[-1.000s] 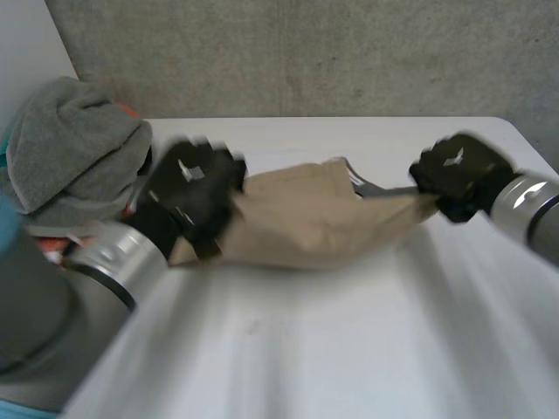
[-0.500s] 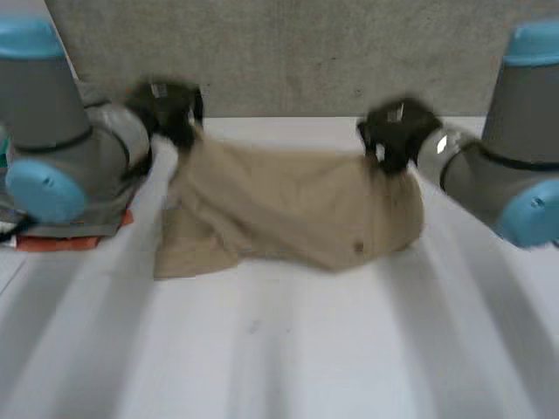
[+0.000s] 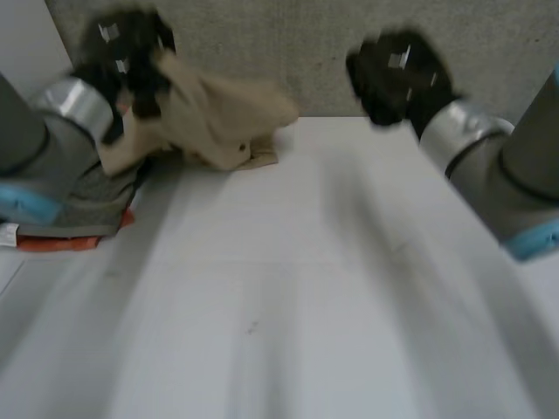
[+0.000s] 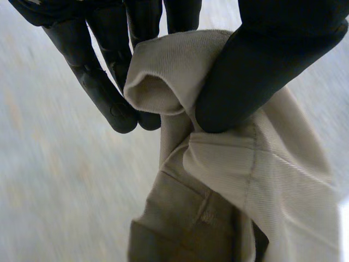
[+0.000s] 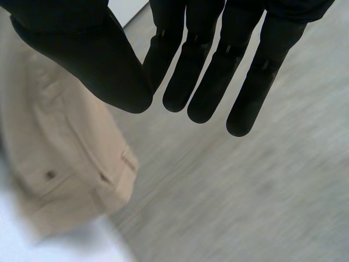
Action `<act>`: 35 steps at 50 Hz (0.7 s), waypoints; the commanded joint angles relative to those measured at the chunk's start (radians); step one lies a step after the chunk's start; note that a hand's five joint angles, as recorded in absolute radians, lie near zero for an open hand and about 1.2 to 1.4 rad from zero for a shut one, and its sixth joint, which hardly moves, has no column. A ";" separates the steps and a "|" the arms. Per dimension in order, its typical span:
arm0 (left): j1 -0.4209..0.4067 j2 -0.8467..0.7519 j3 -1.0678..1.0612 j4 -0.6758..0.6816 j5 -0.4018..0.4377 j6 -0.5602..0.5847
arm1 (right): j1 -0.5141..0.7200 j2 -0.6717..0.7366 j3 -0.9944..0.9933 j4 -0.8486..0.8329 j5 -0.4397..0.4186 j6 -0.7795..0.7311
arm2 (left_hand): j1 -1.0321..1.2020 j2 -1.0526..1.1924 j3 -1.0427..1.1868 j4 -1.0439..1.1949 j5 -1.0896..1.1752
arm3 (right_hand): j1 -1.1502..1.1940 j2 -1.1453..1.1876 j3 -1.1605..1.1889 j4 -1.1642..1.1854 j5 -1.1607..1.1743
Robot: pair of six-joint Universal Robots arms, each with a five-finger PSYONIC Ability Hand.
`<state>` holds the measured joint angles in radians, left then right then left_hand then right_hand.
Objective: Fold the laundry.
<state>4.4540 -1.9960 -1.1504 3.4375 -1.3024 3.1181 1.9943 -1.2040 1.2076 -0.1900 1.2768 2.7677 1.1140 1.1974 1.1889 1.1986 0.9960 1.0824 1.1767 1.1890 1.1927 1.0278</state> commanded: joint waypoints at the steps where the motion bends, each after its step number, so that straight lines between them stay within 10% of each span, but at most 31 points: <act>1: 0.001 0.045 -0.317 0.012 0.109 0.053 | -0.009 0.095 0.132 0.076 -0.025 -0.105 | 0.282 0.199 0.207 0.198 0.226 | -0.049 -0.144 -0.156 -0.160 -0.169; 7: -0.001 0.101 -0.457 0.037 0.245 0.099 | -0.037 0.208 0.072 0.119 -0.025 -0.123 | 0.282 0.199 0.207 0.198 0.226 | -0.831 -0.925 -0.938 -0.941 -0.951; 24: -0.032 0.407 -0.509 -0.077 0.192 0.036 | 0.026 0.440 -0.092 0.098 -0.031 0.160 | 0.282 0.199 0.207 0.198 0.226 | -0.908 -1.002 -1.014 -1.018 -1.028; 31: -0.056 0.453 -0.503 -0.083 0.144 -0.006 | 0.109 0.514 -0.097 0.032 0.019 0.355 | 0.282 0.199 0.207 0.198 0.226 | -0.548 -0.642 -0.654 -0.658 -0.667; 35: -0.052 0.454 -0.497 -0.086 0.124 -0.009 | 0.135 0.515 -0.083 0.052 0.045 0.375 | 0.282 0.199 0.207 0.198 0.226 | 0.313 0.219 0.207 0.203 0.194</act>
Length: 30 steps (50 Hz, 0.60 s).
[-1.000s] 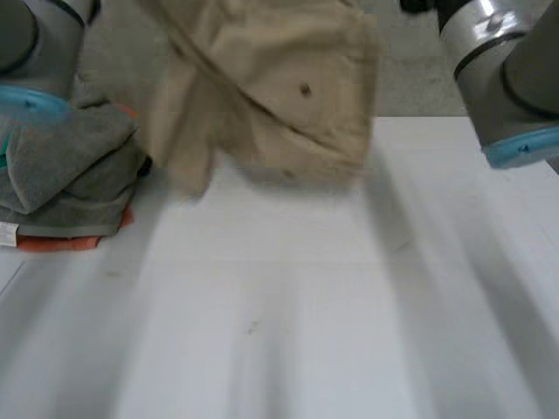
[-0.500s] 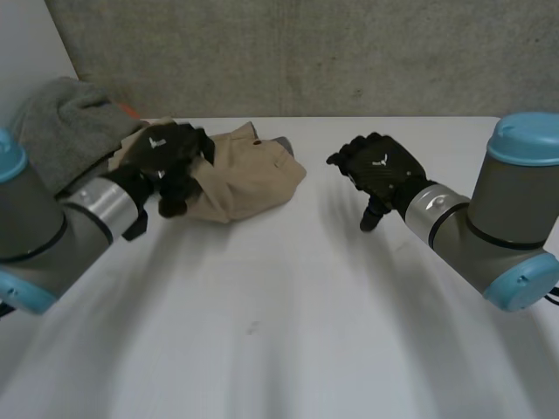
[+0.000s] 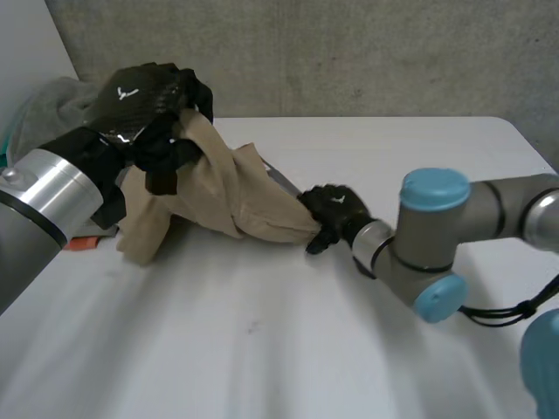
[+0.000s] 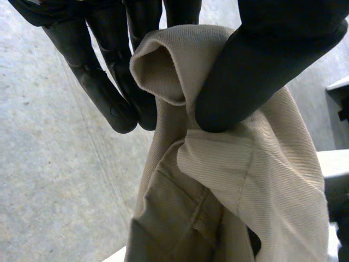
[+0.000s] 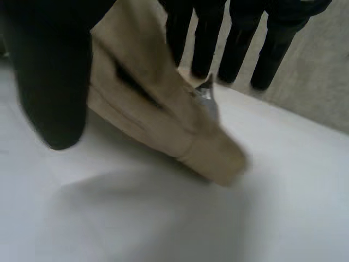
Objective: Fold the laundry.
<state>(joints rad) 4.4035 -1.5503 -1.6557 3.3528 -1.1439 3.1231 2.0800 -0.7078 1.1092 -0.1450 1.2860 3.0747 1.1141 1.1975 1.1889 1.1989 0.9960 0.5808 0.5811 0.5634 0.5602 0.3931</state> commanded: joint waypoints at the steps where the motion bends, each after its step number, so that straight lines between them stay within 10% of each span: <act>1: 0.002 0.010 0.008 0.001 -0.034 -0.014 | 0.040 0.007 0.020 0.004 0.054 0.065 | 0.282 0.199 0.207 0.197 0.226 | 0.815 0.815 0.833 0.836 0.829; 6: 0.039 0.007 -0.004 -0.012 -0.017 -0.012 | -0.032 -0.166 0.104 -0.031 0.157 -0.011 | 0.282 0.199 0.207 0.197 0.226 | 0.815 0.815 0.833 0.836 0.829; 17: 0.088 -0.106 -0.044 -0.185 0.049 0.064 | -0.196 -0.631 0.233 0.338 0.029 -0.511 | 0.282 0.199 0.207 0.197 0.226 | 0.815 0.815 0.833 0.836 0.829; 30: 0.008 -0.447 0.143 -0.230 0.001 0.189 | -0.207 -0.485 0.154 0.593 0.013 -0.617 | 0.282 0.199 0.207 0.197 0.226 | 0.815 0.815 0.833 0.836 0.829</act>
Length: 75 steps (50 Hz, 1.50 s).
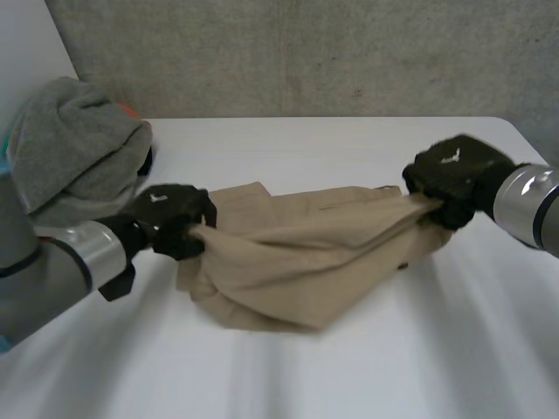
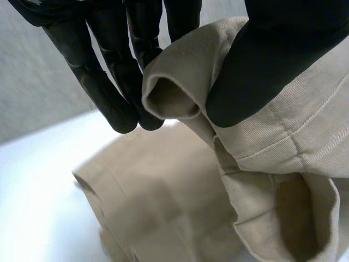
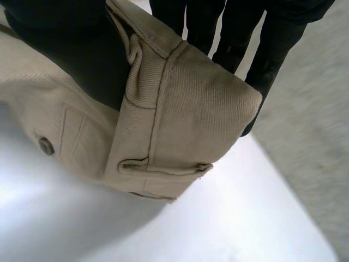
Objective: Fold the laundry.
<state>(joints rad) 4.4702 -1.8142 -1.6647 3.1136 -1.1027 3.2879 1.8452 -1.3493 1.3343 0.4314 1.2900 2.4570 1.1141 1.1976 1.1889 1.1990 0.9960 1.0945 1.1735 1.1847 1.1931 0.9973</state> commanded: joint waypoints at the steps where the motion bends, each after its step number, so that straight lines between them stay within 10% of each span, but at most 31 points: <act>1: -0.063 -0.201 0.183 0.013 -0.051 0.027 | 0.032 0.182 -0.095 0.004 0.017 0.010 | 0.282 0.199 0.207 0.197 0.226 | 0.302 0.223 0.212 0.203 0.224; 10: -0.075 -0.275 0.733 0.141 -0.241 -0.020 | 0.088 0.360 -0.470 -0.380 0.107 0.186 | 0.282 0.199 0.207 0.197 0.226 | 0.302 0.223 0.212 0.203 0.224; 21: -0.029 -0.237 1.007 0.301 -0.279 -0.208 | 0.114 0.234 -0.382 -0.875 0.114 0.324 | 0.282 0.199 0.207 0.197 0.226 | 0.302 0.223 0.212 0.203 0.224; 45: 0.018 -0.384 0.184 0.327 -0.246 0.025 | 0.143 0.427 0.114 -0.698 0.058 0.039 | 0.282 0.199 0.207 0.197 0.226 | 0.302 0.223 0.212 0.203 0.224; 49: 0.012 -0.295 0.175 0.245 -0.215 0.033 | 0.163 0.430 0.135 -0.688 0.081 0.037 | -0.437 -0.521 -0.512 -0.522 -0.494 | 0.302 0.223 0.212 0.203 0.224; 53: -0.014 -0.191 0.131 0.174 -0.184 0.039 | 0.186 0.411 0.148 -0.683 0.115 0.077 | -0.619 -0.702 -0.693 -0.703 -0.675 | 0.302 0.223 0.212 0.203 0.224; 67: -0.023 0.058 -0.202 0.148 -0.201 0.202 | 0.198 0.332 0.191 -0.675 0.150 0.201 | -0.331 -0.415 -0.406 -0.416 -0.388 | 0.302 0.223 0.212 0.203 0.224; 75: -0.037 -0.094 -0.147 0.209 -0.189 0.251 | 0.206 0.335 0.197 -0.671 0.152 0.194 | -0.280 -0.364 -0.355 -0.365 -0.337 | 0.302 0.223 0.212 0.203 0.224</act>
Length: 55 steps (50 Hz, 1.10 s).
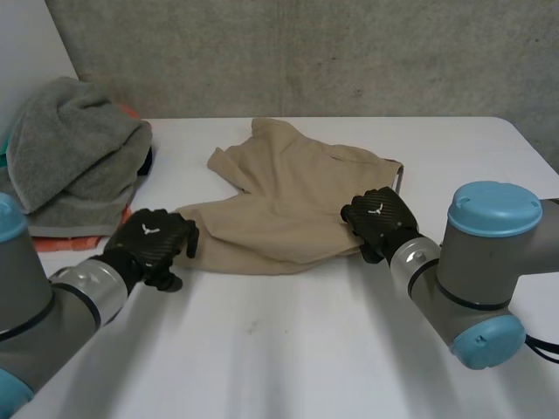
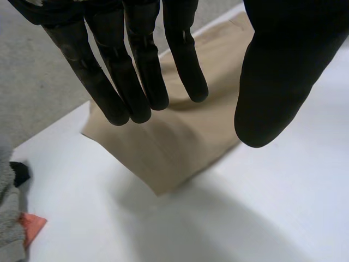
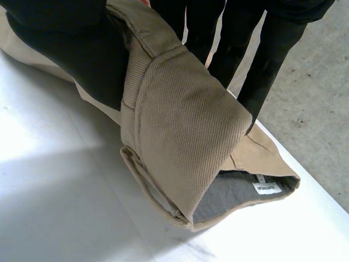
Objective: Fold the laundry.
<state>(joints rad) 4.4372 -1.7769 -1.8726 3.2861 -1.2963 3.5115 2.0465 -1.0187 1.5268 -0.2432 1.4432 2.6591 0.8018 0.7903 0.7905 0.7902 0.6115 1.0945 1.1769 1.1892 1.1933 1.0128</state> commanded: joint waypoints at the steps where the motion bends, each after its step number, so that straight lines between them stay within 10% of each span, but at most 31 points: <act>1: -0.003 -0.150 0.075 0.033 0.002 0.027 | 0.004 0.005 0.004 0.004 -0.003 -0.008 | -0.010 0.002 0.002 0.002 0.006 | 0.302 0.219 0.207 0.203 0.209; 22: -0.009 -0.455 0.375 0.044 -0.037 0.152 | 0.012 0.003 0.026 0.002 -0.003 -0.028 | 0.028 0.040 0.039 0.040 0.044 | 0.302 0.219 0.207 0.203 0.209; 31: -0.015 -0.492 0.428 0.044 -0.041 0.155 | 0.000 0.000 0.013 0.004 -0.003 -0.028 | 0.593 0.605 0.605 0.605 0.609 | 0.302 0.219 0.207 0.203 0.209; 40: -0.004 -0.392 0.391 0.012 -0.018 0.112 | -0.008 -0.024 -0.013 0.074 -0.003 -0.028 | 0.594 0.606 0.606 0.606 0.610 | 0.302 0.219 0.207 0.203 0.209; 55: 0.025 0.053 0.204 -0.574 0.166 0.226 | -0.066 -0.168 -0.057 0.711 -0.092 -0.361 | 0.594 0.606 0.606 0.606 0.610 | 0.302 0.219 0.207 0.203 0.209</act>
<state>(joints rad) 4.4565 -1.8680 -1.6013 2.9766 -1.1751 3.6341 2.0170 -1.1158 1.4659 0.1903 1.3920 2.4731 1.1494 1.1937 1.1866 1.1945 0.9867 1.0945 1.1840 1.1892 1.1933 1.0129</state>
